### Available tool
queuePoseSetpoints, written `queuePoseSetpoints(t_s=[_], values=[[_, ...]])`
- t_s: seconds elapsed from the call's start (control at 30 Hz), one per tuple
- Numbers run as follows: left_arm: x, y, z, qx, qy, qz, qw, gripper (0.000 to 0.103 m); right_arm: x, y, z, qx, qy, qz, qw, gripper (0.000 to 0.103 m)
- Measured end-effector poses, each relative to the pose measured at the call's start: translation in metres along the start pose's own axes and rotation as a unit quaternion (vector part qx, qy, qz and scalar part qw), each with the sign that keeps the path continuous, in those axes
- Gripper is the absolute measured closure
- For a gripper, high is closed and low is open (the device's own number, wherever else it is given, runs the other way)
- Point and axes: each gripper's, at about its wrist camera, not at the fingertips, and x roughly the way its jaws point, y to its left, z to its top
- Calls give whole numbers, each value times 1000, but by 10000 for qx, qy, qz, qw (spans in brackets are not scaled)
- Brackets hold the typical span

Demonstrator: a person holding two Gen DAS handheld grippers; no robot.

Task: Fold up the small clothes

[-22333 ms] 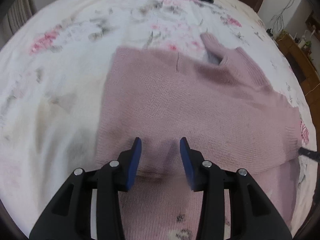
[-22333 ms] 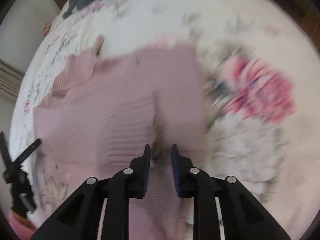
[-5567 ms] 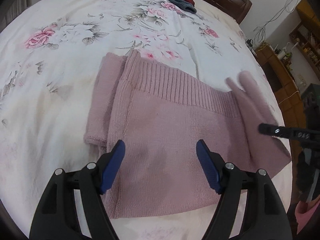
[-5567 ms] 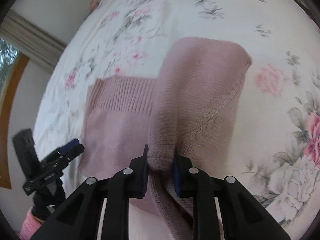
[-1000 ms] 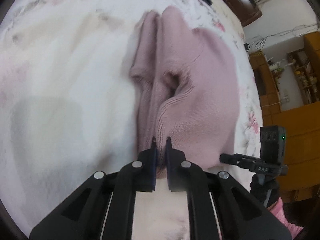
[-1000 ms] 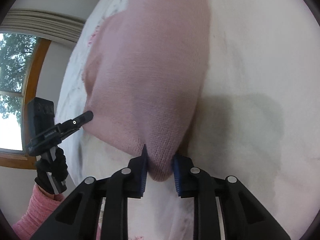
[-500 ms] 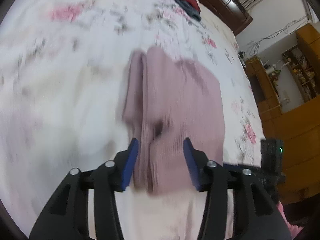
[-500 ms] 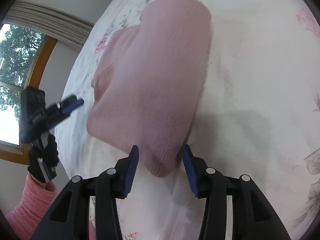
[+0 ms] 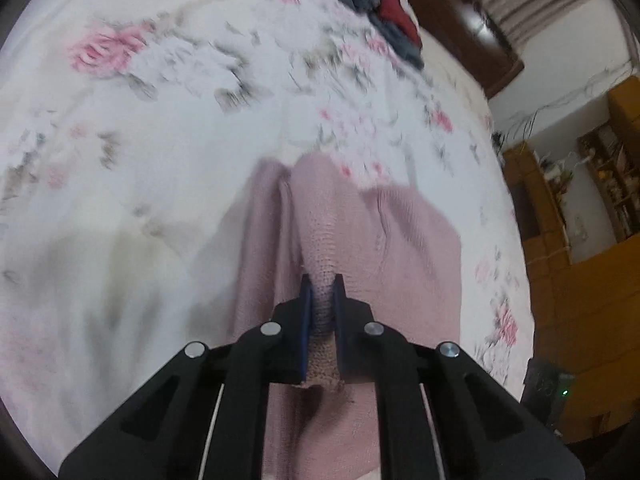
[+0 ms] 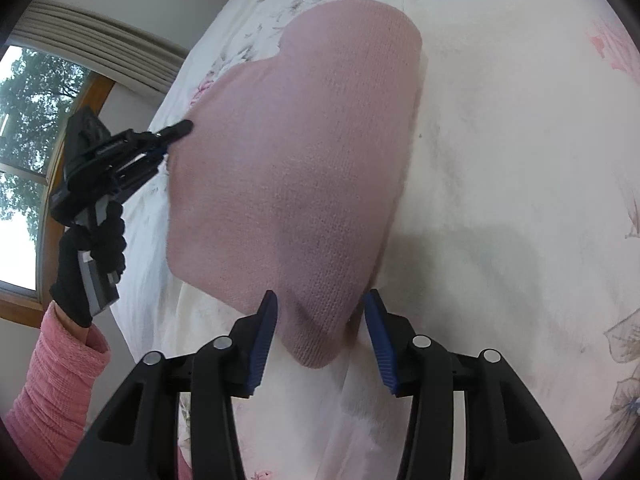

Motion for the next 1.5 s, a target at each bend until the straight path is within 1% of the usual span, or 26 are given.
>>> queuePoseSetpoints(t_s=[0.07,0.1,0.13,0.2,0.23,0.27,0.33,0.37,0.4,0.43,0.47,0.53,0.57,0.67,0.77,0.9,1.03,1.1,1.2,1.27,1.37,1.4,1.43,1.47,1.5], values=[[9,9,-2,-40,187,160,9997,95,2,0,0,-10,14,-27,10000,56],[17,14,-5,-31,351,194,9992,95,3,0,0,-13,23,-45,10000,56],[20,15,-7,-37,420,167,9990,95,4,1,0,-7,27,-53,10000,56],[20,17,-7,-113,387,24,9992,94,5,0,1,17,47,-57,10000,56],[17,18,-7,-196,381,-84,9990,89,5,0,0,21,54,-69,10000,56],[14,18,-7,-261,383,-168,9988,87,5,0,0,24,61,-78,9999,56],[7,15,-8,-179,376,-207,9989,81,2,2,2,-1,51,-67,10000,56],[5,14,-9,-115,375,-187,9991,76,0,3,3,-18,21,-63,10000,56],[0,13,-10,-55,363,-150,9992,61,-2,5,6,-10,-42,-48,10000,56],[-4,14,-11,-37,341,-156,9993,49,-6,3,8,24,-109,-7,9999,52],[-6,14,-11,-37,334,-190,9993,46,-9,2,9,63,-170,33,9998,47],[-4,20,-10,-103,427,-200,9988,39,-16,-3,15,176,-313,161,9992,44],[-2,23,-10,-134,470,-200,9986,38,-18,-5,18,241,-346,208,9989,41],[12,31,-11,-258,632,-251,9974,38,-20,-14,29,444,-432,392,9973,40],[31,35,-12,-383,823,-392,9951,38,-19,-20,36,563,-463,541,9959,37],[50,35,-10,-412,871,-606,9935,37,-8,-29,48,770,-441,755,9932,34],[59,32,-9,-466,902,-806,9916,35,5,-35,57,906,-426,968,9903,32],[59,27,-10,-403,927,-1067,9891,35,11,-39,59,976,-429,1103,9882,32],[63,22,-11,-149,997,-1075,9891,35,22,-41,63,1010,-388,1258,9861,30],[70,24,-9,-199,1040,-1101,9883,35,27,-43,66,1000,-369,1236,9866,25],[78,22,-7,-178,1065,-1132,9877,35,37,-45,71,1128,-358,1381,9833,19],[80,19,-7,-117,1042,-1058,9888,37,41,-46,73,1177,-348,1419,9822,19],[81,16,-8,-53,1007,-971,9901,43,44,-48,74,1236,-348,1464,9809,19],[81,16,-9,-9,981,-944,9907,46,45,-48,74,1249,-355,1472,9805,21],[79,14,-10,37,928,-956,9911,53,44,-46,74,1222,-379,1452,9811,24]])
